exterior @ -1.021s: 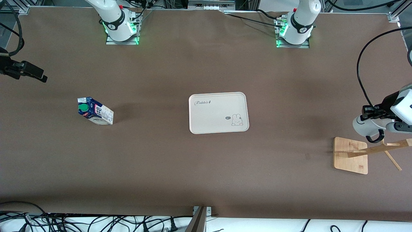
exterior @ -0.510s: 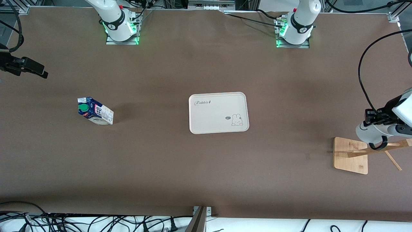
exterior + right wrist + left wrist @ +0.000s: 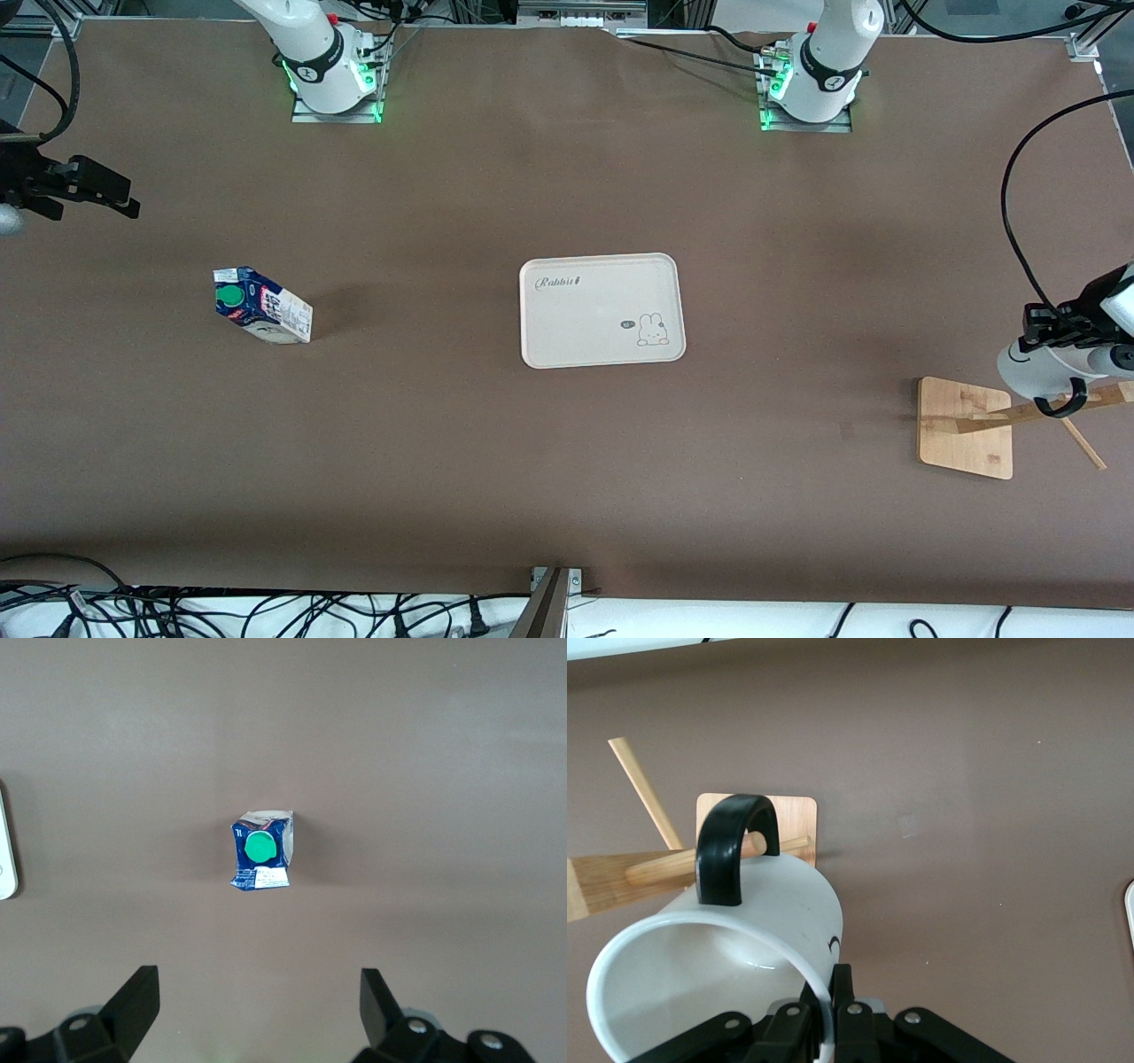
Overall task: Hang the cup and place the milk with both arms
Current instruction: 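Hang the mug handle on the wooden stand peg with the left gripper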
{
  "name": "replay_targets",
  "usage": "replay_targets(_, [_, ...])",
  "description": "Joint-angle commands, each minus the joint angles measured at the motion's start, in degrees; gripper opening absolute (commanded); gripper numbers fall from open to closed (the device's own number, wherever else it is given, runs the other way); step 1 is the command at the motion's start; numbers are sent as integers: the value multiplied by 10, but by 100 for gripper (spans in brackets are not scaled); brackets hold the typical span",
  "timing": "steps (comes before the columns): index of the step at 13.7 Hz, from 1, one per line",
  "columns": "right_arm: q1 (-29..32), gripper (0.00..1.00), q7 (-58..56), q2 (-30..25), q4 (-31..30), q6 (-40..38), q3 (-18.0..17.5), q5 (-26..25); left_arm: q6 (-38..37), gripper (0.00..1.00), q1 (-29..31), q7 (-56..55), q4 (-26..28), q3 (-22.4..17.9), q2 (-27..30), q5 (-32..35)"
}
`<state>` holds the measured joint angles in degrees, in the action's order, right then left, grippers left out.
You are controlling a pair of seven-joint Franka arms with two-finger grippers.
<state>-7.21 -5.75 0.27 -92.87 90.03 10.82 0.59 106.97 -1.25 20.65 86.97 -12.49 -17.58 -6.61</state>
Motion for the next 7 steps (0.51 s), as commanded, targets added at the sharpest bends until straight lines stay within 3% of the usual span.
replay_targets(1, [3,100,-12,0,7,-3,-6,-4,-2,0,7,40,-9,-13,-7,-6])
replay_targets(3, [2,100,-13,10,29,-7,-8,-7,-2,0,7,54,-8,-14,-13,-1])
replay_targets(4, [2,100,-12,16,36,-14,-9,-7,-3,20,7,60,-7,-15,-13,0])
replay_targets(5, [5,100,-13,16,37,-17,-10,-7,-4,99,7,61,-1,-14,-13,0])
replay_targets(7, [25,100,-13,16,37,-32,-27,-7,-3,100,5,57,5,-14,-8,-2])
